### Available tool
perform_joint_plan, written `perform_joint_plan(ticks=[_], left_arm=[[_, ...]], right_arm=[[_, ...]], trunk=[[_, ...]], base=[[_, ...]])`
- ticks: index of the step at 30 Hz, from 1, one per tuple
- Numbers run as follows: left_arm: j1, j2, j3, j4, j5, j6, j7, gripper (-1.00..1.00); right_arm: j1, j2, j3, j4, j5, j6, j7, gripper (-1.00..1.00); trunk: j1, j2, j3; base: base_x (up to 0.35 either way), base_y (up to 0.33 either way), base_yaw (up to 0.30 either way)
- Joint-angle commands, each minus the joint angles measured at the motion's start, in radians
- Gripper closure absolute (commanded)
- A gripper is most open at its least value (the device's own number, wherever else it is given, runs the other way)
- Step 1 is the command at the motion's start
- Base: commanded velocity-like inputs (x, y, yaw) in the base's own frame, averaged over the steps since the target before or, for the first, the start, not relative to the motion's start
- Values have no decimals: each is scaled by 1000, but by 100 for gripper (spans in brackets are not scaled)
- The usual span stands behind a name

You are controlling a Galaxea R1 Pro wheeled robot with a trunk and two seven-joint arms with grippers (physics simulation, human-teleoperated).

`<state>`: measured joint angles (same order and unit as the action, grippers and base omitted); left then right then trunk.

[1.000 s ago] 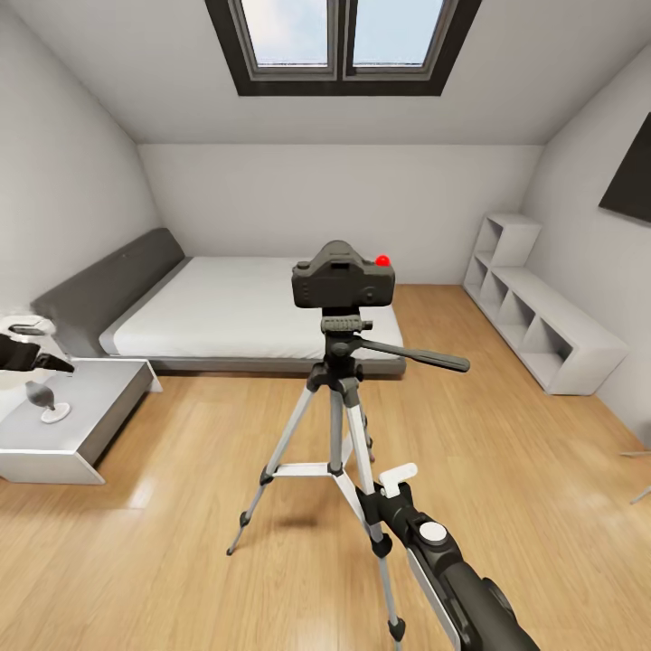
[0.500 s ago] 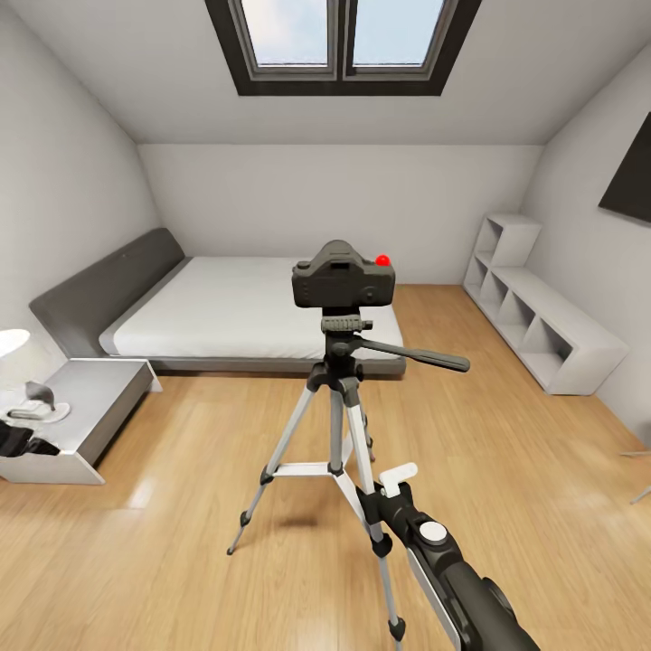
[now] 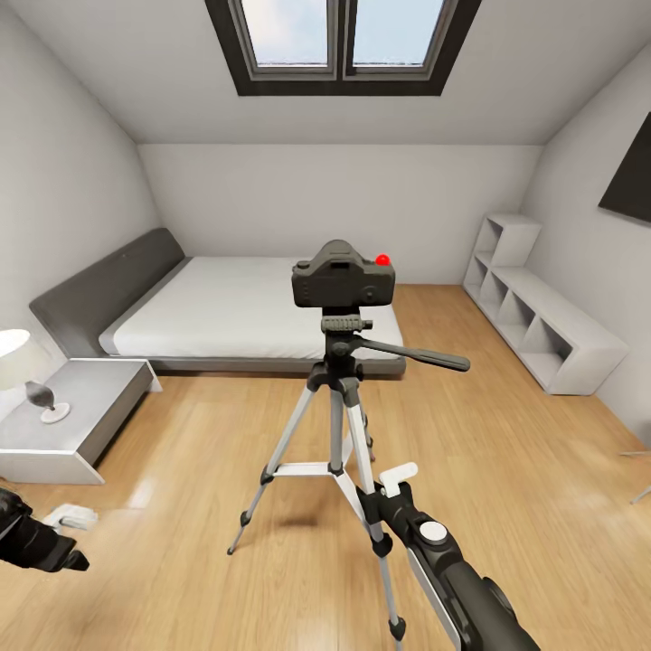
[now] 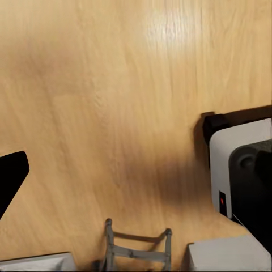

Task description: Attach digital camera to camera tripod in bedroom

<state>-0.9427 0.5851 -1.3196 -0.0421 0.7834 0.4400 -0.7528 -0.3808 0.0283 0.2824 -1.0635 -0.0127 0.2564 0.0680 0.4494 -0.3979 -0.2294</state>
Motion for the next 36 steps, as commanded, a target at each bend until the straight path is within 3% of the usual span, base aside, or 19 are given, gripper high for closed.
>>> perform_joint_plan(ticks=[1,6,7,12,17,18,19,25,26,29,36], left_arm=[[19,-18,-7,6,12,0,17,-100],[103,-88,-7,27,15,-12,124,-100],[127,-112,-7,31,16,-11,170,-100],[166,-172,-7,35,17,17,261,-100],[187,-251,-6,34,16,100,300,-100],[196,-289,-6,34,16,138,308,-100],[203,-307,-6,34,16,154,310,-100],[274,-408,-6,34,16,197,319,-100],[306,-436,-5,34,18,185,320,-100],[375,-476,-2,33,33,111,321,-100],[492,-508,1,33,130,-92,322,-100]], right_arm=[[-1,0,-2,0,14,6,1,100],[-1,-1,-2,-1,14,9,1,100],[-1,-1,-2,-1,14,10,1,100],[0,-1,-2,-1,14,12,1,100],[-1,-1,-2,-1,14,12,1,100],[-1,-1,-2,-1,14,12,1,100],[-1,-1,-2,-1,14,13,1,100],[-1,-1,-2,-1,14,13,1,100],[-1,-1,-2,-1,14,13,1,100],[0,-2,-1,0,14,13,1,100],[0,-2,0,-1,14,14,1,100]], trunk=[[1,-2,-2],[1,-2,-2],[1,-2,-2],[1,-2,-2],[1,-2,-2],[1,-2,-2],[1,-2,-2],[1,-2,-2],[1,-2,-2],[1,-2,-2],[1,-2,-2]], base=[[0,0,0],[0,0,0],[0,0,0],[0,0,0],[0,0,0],[0,0,0],[0,0,0],[0,0,0],[0,0,0],[0,0,0],[0,0,0]])
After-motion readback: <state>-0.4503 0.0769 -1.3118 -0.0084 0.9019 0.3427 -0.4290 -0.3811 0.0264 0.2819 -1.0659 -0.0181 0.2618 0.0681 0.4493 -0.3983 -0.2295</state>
